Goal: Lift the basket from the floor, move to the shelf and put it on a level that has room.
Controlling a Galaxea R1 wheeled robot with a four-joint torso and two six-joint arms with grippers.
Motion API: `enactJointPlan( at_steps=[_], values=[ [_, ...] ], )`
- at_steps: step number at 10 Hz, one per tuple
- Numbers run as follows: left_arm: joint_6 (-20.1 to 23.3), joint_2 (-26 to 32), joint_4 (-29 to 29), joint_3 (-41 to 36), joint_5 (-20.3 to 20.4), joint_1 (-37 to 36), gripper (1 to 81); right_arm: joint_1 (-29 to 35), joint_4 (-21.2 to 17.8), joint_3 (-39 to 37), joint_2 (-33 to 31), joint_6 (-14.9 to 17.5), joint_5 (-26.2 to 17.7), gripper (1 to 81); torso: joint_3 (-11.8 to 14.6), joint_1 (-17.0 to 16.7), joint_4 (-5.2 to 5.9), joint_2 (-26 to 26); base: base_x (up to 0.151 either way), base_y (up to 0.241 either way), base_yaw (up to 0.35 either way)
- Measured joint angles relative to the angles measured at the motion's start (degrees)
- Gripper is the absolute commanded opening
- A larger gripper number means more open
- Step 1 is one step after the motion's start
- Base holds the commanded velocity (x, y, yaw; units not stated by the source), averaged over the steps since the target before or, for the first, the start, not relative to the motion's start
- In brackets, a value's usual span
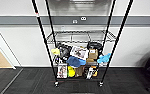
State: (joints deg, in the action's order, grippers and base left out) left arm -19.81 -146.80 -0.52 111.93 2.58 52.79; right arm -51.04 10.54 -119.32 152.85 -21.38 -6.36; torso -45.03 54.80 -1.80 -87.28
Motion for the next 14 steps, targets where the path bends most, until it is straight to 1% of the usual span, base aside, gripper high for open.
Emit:
enactJointPlan(
  at_steps=[3,5,8,11,14],
  values=[
    [-0.06,0.49,-1.26,-0.59,-0.50,-2.46,1.0,2.06,0.00,0.05,-0.11,-1.33,-0.33,1.0,3.21,-3.72,0.00,5.73,0.000,0.000,0.000],
    [-0.09,1.87,-1.90,-2.34,-0.46,-3.73,1.0,2.91,0.00,0.52,-0.20,-1.83,0.13,1.0,5.44,-6.30,0.00,9.73,0.000,0.000,0.000],
    [-0.11,2.10,-2.17,-3.45,-1.16,-3.32,1.0,2.51,0.00,1.66,-1.19,-2.68,-0.49,1.0,8.50,-9.92,0.00,15.28,0.000,0.000,0.000],
    [-0.22,3.19,-2.26,-5.85,-1.10,-2.88,1.0,2.34,0.00,2.82,-2.05,-2.68,-0.55,1.0,9.12,-13.84,0.00,21.22,0.000,0.000,0.000],
    [-0.48,6.08,-2.32,-10.86,-0.77,-3.06,1.0,2.80,0.01,5.60,-3.78,-3.15,-0.20,1.0,9.12,-17.64,0.00,27.11,0.000,0.000,0.000]
  ],
)
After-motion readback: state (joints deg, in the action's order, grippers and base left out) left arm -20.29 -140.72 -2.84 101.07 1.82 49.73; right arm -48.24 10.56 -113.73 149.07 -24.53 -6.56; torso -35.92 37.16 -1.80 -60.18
